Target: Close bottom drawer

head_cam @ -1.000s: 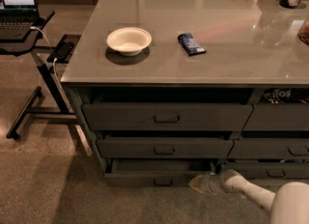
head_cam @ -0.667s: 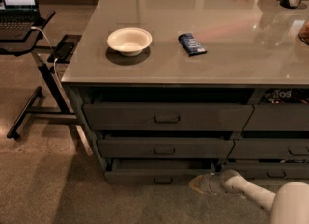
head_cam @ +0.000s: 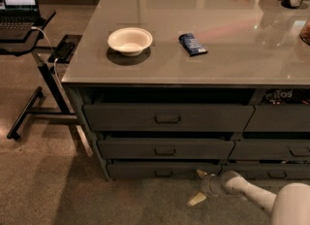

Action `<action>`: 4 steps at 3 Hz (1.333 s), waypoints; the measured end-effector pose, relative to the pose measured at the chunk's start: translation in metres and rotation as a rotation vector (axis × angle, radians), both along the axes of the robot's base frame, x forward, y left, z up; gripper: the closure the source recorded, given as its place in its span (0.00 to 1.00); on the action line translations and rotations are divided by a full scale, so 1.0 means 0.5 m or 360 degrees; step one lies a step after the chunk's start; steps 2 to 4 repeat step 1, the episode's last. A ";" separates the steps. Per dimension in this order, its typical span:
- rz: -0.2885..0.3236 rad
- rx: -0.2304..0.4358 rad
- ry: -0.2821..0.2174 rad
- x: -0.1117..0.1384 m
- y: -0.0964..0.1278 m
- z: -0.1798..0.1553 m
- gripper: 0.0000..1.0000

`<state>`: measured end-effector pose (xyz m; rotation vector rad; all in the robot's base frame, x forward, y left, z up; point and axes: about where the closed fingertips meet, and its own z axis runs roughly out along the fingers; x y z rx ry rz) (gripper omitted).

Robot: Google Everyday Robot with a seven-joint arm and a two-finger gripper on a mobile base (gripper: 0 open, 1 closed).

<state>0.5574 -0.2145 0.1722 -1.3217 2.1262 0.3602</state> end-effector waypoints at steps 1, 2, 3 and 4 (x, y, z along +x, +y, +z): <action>0.0000 0.0000 0.0000 0.000 0.000 0.000 0.00; 0.0000 0.0000 0.0000 0.000 0.000 0.000 0.00; 0.0000 0.0000 0.0000 0.000 0.000 0.000 0.00; 0.0000 0.0000 0.0000 0.000 0.000 0.000 0.00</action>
Offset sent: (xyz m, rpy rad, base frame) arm 0.0000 0.0000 0.0000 0.0000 0.0000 0.0000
